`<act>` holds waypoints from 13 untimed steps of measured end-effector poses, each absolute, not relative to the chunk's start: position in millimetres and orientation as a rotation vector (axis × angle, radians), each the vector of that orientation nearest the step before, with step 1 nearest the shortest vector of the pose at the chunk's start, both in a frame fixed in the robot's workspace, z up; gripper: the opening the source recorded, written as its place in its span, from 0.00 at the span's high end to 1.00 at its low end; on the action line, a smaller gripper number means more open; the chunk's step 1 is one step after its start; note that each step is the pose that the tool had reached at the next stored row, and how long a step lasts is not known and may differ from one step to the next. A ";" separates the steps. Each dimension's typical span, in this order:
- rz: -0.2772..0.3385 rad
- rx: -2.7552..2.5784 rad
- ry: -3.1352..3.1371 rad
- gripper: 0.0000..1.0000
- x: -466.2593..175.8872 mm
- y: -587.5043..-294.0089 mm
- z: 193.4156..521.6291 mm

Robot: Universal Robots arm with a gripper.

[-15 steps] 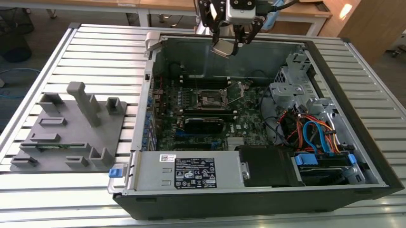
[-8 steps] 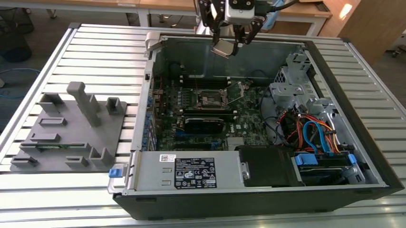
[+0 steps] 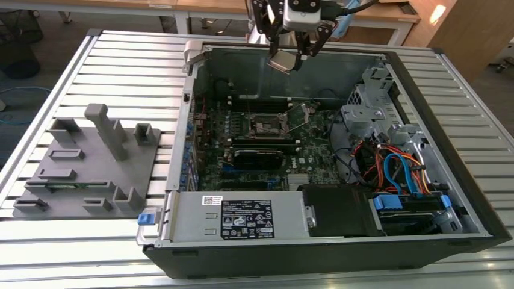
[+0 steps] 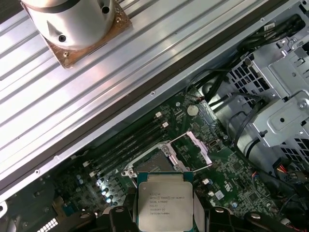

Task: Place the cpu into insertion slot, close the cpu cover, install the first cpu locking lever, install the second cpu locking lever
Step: 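Place the cpu into insertion slot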

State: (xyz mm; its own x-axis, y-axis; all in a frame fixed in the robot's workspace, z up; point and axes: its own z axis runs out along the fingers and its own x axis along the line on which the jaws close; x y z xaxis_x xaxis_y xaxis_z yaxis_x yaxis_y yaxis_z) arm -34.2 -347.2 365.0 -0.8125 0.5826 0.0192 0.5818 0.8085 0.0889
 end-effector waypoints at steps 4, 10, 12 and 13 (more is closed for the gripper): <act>0.142 0.965 2.977 0.46 -34.2 -347.2 365.0; 0.142 0.967 2.976 0.46 -34.2 -347.2 364.9; 0.142 0.967 2.976 0.46 -34.2 -347.2 364.9; 0.142 0.967 2.976 0.46 -34.2 -347.2 365.0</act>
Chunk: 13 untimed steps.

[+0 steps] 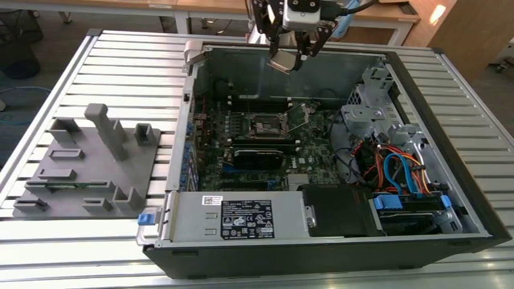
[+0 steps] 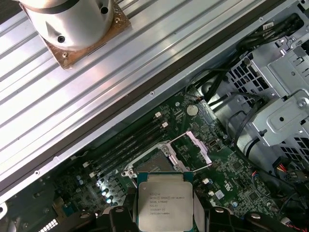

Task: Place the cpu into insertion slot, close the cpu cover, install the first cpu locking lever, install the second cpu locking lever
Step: 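Place the cpu into insertion slot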

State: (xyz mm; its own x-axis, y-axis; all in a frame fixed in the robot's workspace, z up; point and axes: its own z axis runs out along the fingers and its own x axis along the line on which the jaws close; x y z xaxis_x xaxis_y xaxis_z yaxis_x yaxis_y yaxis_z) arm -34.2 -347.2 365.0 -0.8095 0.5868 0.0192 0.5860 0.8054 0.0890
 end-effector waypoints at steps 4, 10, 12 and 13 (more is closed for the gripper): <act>0.142 0.968 2.975 0.46 -34.2 -347.2 364.9; 0.142 0.992 2.967 0.46 -34.2 -347.2 364.9; 0.142 1.003 2.963 0.46 -34.2 -347.2 364.8; 0.142 1.010 2.960 0.46 -34.2 -347.2 364.8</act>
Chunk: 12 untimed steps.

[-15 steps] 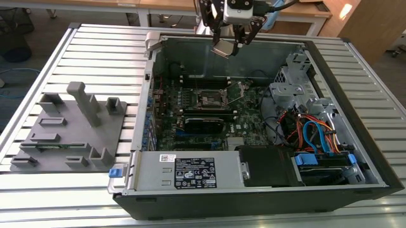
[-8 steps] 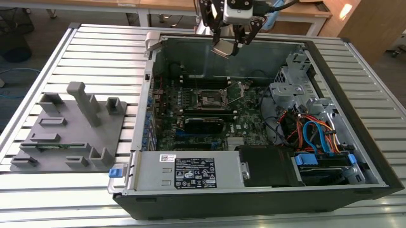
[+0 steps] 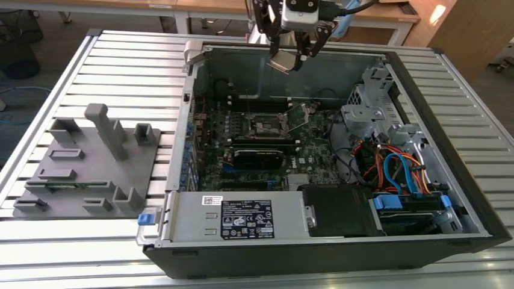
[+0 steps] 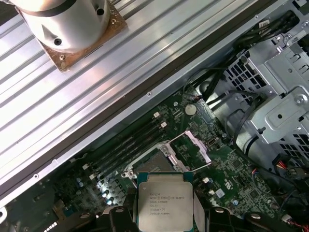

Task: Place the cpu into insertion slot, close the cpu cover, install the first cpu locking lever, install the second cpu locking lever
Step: 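Place the cpu into insertion slot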

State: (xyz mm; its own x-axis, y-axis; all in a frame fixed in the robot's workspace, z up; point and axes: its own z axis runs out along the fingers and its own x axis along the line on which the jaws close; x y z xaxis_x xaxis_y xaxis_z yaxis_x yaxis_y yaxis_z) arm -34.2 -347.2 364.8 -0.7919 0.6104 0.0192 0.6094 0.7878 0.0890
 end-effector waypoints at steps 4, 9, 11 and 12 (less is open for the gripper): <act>0.141 1.036 2.951 0.46 -34.2 -347.2 364.7; 0.141 1.061 2.941 0.46 -34.2 -347.2 364.7; 0.141 1.071 2.937 0.46 -34.2 -347.2 364.6; 0.141 1.077 2.934 0.46 -34.2 -347.2 364.6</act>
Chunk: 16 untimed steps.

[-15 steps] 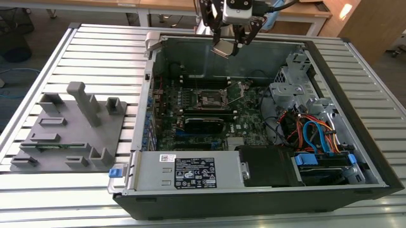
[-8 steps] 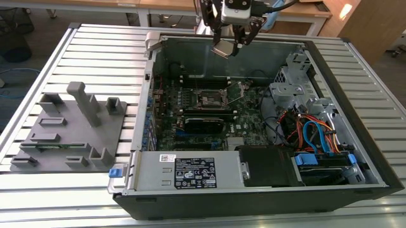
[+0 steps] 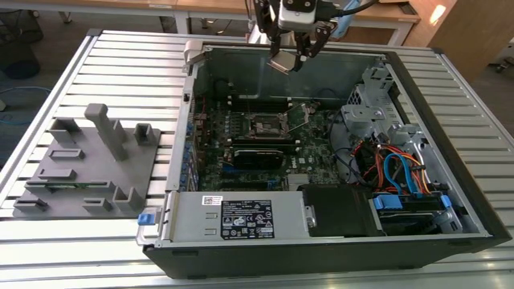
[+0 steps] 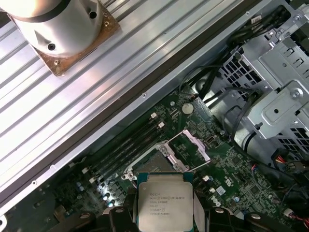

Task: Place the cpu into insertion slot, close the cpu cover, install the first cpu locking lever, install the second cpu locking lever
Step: 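Place the cpu into insertion slot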

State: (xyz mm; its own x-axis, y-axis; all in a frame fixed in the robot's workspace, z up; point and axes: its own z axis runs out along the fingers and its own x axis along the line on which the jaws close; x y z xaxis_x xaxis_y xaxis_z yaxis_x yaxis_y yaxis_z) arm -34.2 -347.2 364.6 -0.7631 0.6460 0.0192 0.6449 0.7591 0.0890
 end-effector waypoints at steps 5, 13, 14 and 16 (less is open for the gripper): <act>0.141 1.105 2.923 0.46 -34.2 -347.2 364.5; 0.141 1.146 2.906 0.46 -34.2 -347.2 364.4; 0.141 1.151 2.903 0.46 -34.2 -347.2 364.4; 0.140 1.162 2.899 0.46 -34.2 -347.2 364.4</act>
